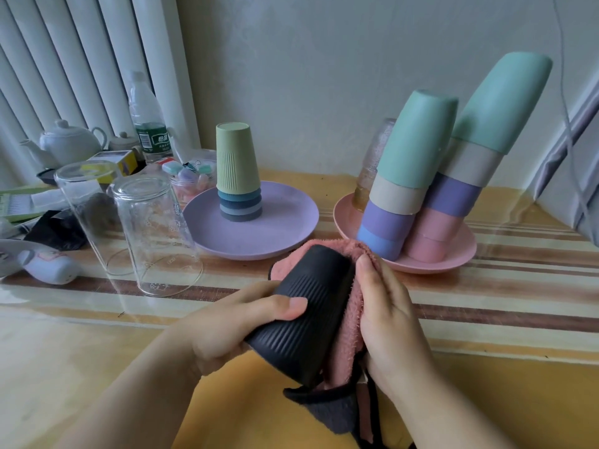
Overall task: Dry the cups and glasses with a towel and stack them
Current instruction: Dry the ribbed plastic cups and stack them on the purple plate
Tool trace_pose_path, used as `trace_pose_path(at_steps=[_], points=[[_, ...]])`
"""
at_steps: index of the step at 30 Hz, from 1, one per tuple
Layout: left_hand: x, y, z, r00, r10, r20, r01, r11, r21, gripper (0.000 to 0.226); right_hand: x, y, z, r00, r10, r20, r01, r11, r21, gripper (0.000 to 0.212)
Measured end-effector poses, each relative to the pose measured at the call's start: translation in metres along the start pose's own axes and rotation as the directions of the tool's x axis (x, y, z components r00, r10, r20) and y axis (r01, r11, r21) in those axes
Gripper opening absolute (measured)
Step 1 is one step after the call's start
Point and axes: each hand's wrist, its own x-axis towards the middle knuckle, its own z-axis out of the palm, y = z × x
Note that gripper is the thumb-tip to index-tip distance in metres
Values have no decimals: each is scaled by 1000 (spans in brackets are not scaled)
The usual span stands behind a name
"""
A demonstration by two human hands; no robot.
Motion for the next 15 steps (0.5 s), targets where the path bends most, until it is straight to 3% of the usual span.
trace_pose_path(at_steps=[3, 5, 8, 11, 15], points=[[0, 3, 3, 988, 136, -78, -132, 990, 55, 54, 2, 9, 1, 994, 104, -15, -104, 995, 12, 25], [0, 4, 2, 952, 235, -194, -230, 972, 50, 58, 5, 14, -1, 988, 155, -17, -155, 987, 33, 19], [-2, 11, 0, 824, 358, -439, -353, 931, 95, 56, 6, 15, -4, 984, 181, -9, -181, 983, -42, 18], [1, 33, -5, 657, 425, -623, -374, 901, 221, 42, 6, 15, -4, 987, 162, 0, -160, 978, -132, 19], [10, 73, -16, 507, 485, -713, -323, 873, 365, 31, 7, 20, -3, 989, 150, -5, -149, 978, -143, 20]])
